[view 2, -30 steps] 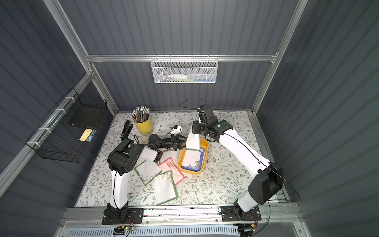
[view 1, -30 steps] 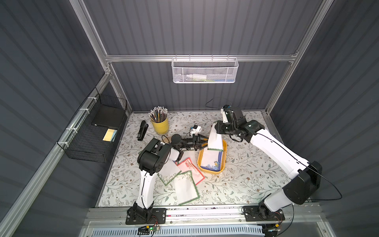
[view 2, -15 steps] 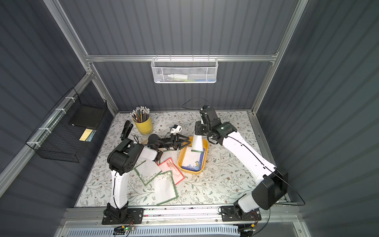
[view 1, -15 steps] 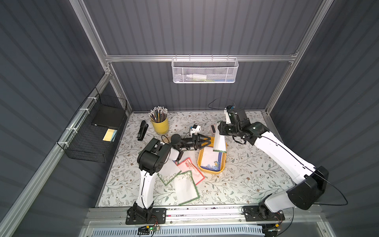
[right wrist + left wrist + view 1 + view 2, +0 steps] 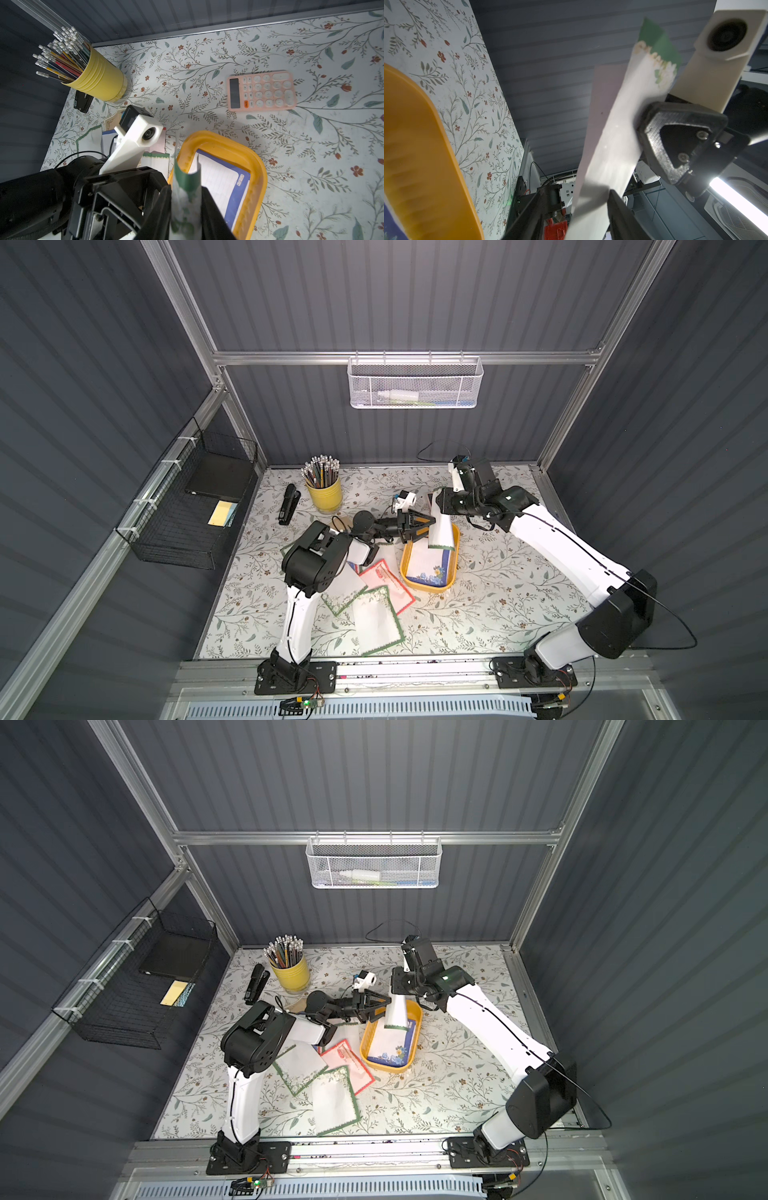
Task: Take out the stationery paper from the storage box
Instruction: Pick up the stationery paper from the storage box.
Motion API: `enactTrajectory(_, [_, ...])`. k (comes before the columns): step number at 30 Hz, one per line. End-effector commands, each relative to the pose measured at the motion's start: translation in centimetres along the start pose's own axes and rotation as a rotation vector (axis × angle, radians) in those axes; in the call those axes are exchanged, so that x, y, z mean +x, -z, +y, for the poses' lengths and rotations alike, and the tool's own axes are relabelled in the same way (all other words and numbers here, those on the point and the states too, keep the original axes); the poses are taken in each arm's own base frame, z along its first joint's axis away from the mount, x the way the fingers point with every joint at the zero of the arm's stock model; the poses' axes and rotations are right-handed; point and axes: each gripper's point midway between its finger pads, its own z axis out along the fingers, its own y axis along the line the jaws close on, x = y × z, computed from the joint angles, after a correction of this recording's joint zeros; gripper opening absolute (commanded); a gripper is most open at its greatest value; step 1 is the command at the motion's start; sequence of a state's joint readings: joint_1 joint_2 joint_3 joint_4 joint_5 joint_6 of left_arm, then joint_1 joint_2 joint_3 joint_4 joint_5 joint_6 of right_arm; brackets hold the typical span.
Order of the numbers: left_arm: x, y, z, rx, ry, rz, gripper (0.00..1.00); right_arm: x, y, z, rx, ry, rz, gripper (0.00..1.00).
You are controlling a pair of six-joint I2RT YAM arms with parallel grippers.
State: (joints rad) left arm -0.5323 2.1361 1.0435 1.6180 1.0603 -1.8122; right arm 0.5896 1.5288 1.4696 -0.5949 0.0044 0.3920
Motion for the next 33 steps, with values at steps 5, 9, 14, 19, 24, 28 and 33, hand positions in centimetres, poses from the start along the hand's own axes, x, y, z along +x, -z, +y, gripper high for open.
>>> enactTrajectory(5, [2.0, -0.2, -7.2, 0.203, -0.342, 0.053, 0.39, 1.4, -1.8, -0.5, 0.014, -0.004, 0.062, 0.27])
enactTrajectory(9, [2.1, -0.2, -6.8, 0.195, -0.324, 0.055, 0.24, 1.6, -1.9, -1.2, 0.053, 0.003, 0.064, 0.27])
enactTrajectory(14, [2.4, 0.1, -5.9, 0.18, -0.296, 0.052, 0.18, 1.9, -2.0, -2.1, 0.096, 0.013, 0.067, 0.27])
enactTrajectory(19, [2.8, 0.2, -5.8, 0.17, -0.275, 0.069, 0.08, 2.3, -2.4, -2.5, 0.114, 0.014, 0.081, 0.36])
enactTrajectory(24, [1.7, 0.2, -5.0, 0.034, -0.247, 0.087, 0.0, 2.8, -2.8, -3.6, 0.178, 0.018, 0.107, 0.46])
enactTrajectory(28, [-2.6, 1.5, -2.6, -0.335, -0.411, 0.027, 0.0, 3.0, -2.8, -4.2, 0.212, 0.019, 0.122, 0.5])
enactTrajectory(33, [-4.7, 3.1, -5.4, -0.553, -0.555, 0.02, 0.0, 2.9, -2.8, -4.5, 0.228, 0.02, 0.109, 0.54])
